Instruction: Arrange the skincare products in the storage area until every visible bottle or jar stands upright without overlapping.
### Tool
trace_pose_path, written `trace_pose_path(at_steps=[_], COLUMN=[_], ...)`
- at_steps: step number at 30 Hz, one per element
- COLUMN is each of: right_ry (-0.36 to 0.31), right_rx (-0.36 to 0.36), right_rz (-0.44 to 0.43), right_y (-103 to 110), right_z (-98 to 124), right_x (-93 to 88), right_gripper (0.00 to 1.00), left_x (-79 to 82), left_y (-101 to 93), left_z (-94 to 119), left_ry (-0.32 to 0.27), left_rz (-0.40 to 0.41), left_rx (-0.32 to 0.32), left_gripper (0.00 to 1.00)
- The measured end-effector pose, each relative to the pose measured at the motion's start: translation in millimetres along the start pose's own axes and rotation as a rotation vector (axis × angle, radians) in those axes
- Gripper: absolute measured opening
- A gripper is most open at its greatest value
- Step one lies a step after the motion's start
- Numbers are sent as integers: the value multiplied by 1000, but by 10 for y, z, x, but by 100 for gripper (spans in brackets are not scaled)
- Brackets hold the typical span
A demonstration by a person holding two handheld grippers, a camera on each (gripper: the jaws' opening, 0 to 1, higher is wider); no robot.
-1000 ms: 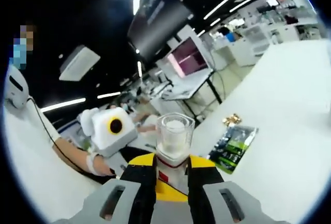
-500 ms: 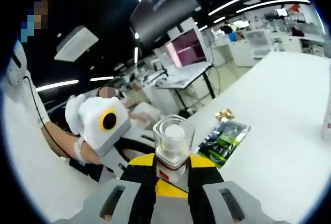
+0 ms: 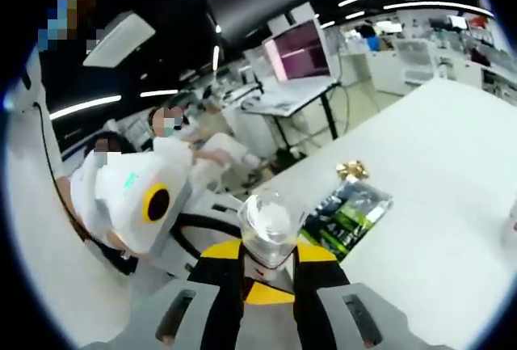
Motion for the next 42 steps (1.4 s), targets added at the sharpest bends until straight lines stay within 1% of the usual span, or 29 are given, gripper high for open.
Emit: trace_pose_path(at_steps=[5,8,12,17,20,23,27,29,31,35,42], right_ry=[20,20,9,-40,-87,-130,-174,-199,-212,-233,-243], right_rx=[54,68,90,107,106,95,68,51,38,6,-46], right_rz=[8,15,33,81,79,79,64,52,45,50,49], right_y=[-46,-47,-43,-88,-134,-197,-296,-352,-389,-483,-691], right_z=[-140,-171,-193,-92,-5,85,182,236,290,422,612], right_x=[2,-26,-74,-134,-159,-176,-204,-216,-234,-274,-350], right_gripper=[17,17,17,17,17,17,17,17,17,17,17], left_x=[-93,-145,-183,-209,-255,-282,-307,-318,-336,-347,-375], left_y=[80,86,86,70,54,38,0,-4,-11,-16,-21], left_z=[-24,-37,-48,-43,-59,-67,-68,-66,-65,-56,-61], left_ry=[54,84,109,129,163,185,208,215,224,234,253], left_rz=[-5,-10,-9,-12,-26,-52,-59,-64,-60,-75,-71], left_rx=[41,43,39,30,20,15,-9,-12,-21,-27,-33], left_gripper=[27,27,26,23,22,21,17,17,16,9,9])
Point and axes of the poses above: the point that each gripper's makers call its tool centre point, and the gripper's own axes: z roughly backward along the fingers, y roughly to its left, x roughly out of its top, the point moved 5 cm from there along z, roughly backward along the fingers, and after that the axes turned 3 degrees about z, right-handed, at the moved point
